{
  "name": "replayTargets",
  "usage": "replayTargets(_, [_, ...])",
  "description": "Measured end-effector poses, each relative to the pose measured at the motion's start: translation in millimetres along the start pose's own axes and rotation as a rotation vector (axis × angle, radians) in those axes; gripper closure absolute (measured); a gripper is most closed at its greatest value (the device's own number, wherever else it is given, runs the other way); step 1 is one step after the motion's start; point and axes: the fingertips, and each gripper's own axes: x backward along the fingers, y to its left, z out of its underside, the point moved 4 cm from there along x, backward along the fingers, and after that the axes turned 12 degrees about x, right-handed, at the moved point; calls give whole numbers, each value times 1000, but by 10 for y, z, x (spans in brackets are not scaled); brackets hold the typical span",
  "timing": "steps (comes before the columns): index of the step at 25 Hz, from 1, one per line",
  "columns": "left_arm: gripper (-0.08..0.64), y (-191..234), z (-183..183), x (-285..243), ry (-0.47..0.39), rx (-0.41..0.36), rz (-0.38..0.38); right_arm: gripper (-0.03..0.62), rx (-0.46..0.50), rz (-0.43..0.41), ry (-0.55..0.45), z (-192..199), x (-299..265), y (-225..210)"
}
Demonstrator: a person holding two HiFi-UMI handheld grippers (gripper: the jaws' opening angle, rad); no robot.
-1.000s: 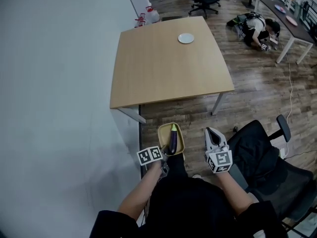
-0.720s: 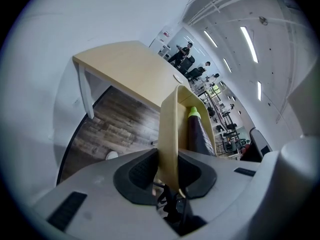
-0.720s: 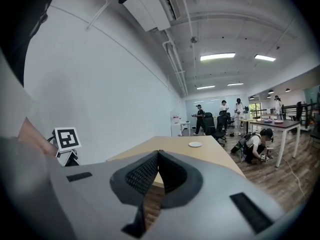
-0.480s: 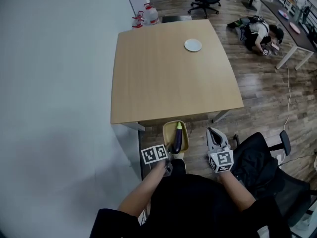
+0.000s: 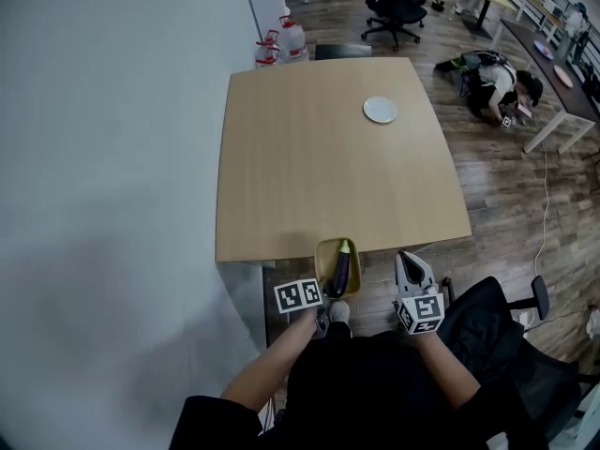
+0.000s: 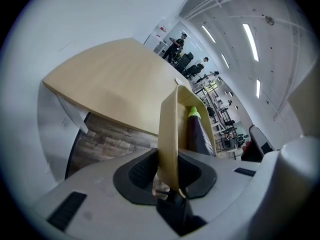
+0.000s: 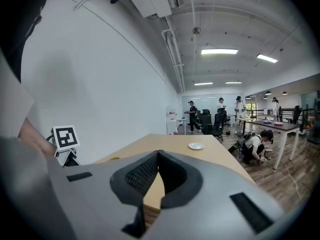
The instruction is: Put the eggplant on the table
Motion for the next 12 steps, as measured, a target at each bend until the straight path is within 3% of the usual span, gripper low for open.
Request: replayTargets(12, [485, -46, -293, -252, 8, 28, -21, 534, 12, -22, 32, 64, -327, -245])
